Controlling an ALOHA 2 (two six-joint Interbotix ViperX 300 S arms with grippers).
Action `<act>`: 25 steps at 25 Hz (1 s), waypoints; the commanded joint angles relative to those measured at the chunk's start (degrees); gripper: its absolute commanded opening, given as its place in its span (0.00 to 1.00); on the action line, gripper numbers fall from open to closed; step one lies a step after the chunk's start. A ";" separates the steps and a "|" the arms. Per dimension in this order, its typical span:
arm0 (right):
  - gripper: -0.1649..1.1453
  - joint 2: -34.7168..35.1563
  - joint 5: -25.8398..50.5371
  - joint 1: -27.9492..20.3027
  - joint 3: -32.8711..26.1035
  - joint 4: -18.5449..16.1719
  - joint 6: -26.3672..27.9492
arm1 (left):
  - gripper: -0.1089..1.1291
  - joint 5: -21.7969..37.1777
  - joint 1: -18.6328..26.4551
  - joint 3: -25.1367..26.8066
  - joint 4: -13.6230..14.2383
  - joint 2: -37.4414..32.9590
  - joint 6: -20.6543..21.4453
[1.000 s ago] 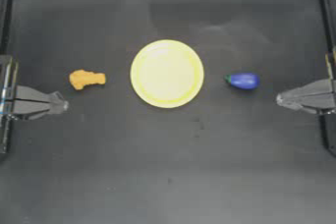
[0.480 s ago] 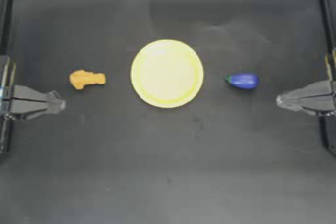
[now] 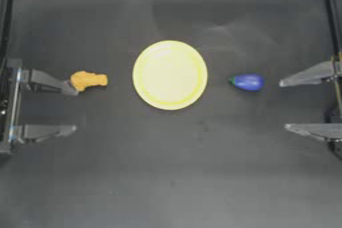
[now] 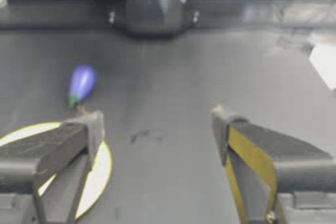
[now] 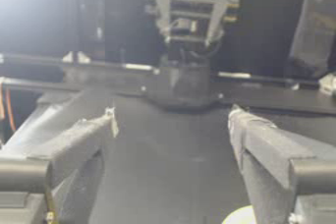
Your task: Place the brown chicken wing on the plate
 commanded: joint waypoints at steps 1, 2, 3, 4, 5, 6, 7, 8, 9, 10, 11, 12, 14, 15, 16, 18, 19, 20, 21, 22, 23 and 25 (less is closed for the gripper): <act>0.88 0.44 -0.18 0.09 -0.88 0.18 0.18 | 0.92 11.60 5.71 -4.48 0.79 1.67 0.18; 0.88 0.44 -0.18 0.09 -0.79 0.26 0.18 | 0.93 15.21 7.29 -5.45 0.88 2.29 0.18; 0.88 0.44 -0.18 0.09 -0.79 0.35 0.18 | 0.92 18.19 8.61 -6.42 1.32 2.99 0.18; 0.88 0.44 -0.18 0.09 -0.70 0.35 0.26 | 0.92 21.09 9.76 -7.29 2.02 3.69 0.26; 0.88 0.44 -0.18 0.09 -0.70 0.44 0.26 | 0.92 23.20 10.72 -8.00 3.25 4.39 0.26; 0.88 0.44 -0.18 0.00 -0.62 0.44 0.44 | 0.92 24.96 11.43 -8.61 4.48 5.27 0.26; 0.88 0.44 -0.18 -0.09 -0.62 0.44 0.53 | 0.92 26.46 12.13 -9.14 5.71 6.06 0.18; 0.88 0.44 -0.09 -0.18 -0.53 0.35 0.53 | 0.92 27.95 12.57 -9.58 6.86 6.94 0.18; 0.88 0.44 -0.18 -0.26 -0.53 0.44 0.62 | 0.92 29.27 13.27 -10.02 7.73 8.00 0.18; 0.88 0.53 -0.18 -0.35 -0.53 0.44 0.62 | 0.92 30.23 13.89 -10.28 8.44 8.79 0.18; 0.88 0.44 -0.18 -0.44 -0.53 0.44 0.62 | 0.92 31.20 14.33 -10.63 8.96 9.76 0.26; 0.88 0.44 -0.18 -0.53 -0.44 0.53 0.53 | 0.92 32.08 14.77 -10.90 9.23 10.55 0.35; 0.88 0.53 -0.18 -0.97 -0.35 1.14 0.53 | 0.92 33.22 15.82 -11.51 9.32 12.66 1.41; 0.88 0.44 -0.09 -1.14 -0.35 1.32 0.44 | 0.92 33.75 16.52 -11.87 9.32 13.71 2.11; 0.88 0.53 -0.09 -1.23 -0.26 1.32 0.44 | 0.92 34.28 17.49 -12.04 9.23 15.03 3.08; 0.88 0.44 -0.09 -1.32 -0.09 1.41 0.53 | 0.92 34.63 19.25 -12.30 9.05 17.14 4.83; 0.88 0.44 -0.09 -1.41 0.00 1.32 0.62 | 0.92 34.63 20.04 -12.39 8.88 18.02 5.71; 0.88 0.53 -0.09 -1.41 0.09 1.32 0.62 | 0.92 34.63 20.83 -12.39 8.35 18.98 6.50; 0.88 0.44 -0.09 -1.41 0.09 1.32 0.70 | 0.92 34.63 21.36 -12.48 7.82 20.13 7.47; 0.88 0.44 -0.09 -1.32 0.18 1.32 0.62 | 0.92 34.63 21.71 -12.48 7.38 21.09 8.17; 0.88 0.44 -0.09 -1.41 0.18 1.32 0.62 | 0.92 34.45 21.88 -12.57 6.68 22.15 8.96; 0.88 0.53 -0.09 -1.41 0.18 1.32 0.62 | 0.92 34.37 22.15 -12.74 5.54 24.26 10.72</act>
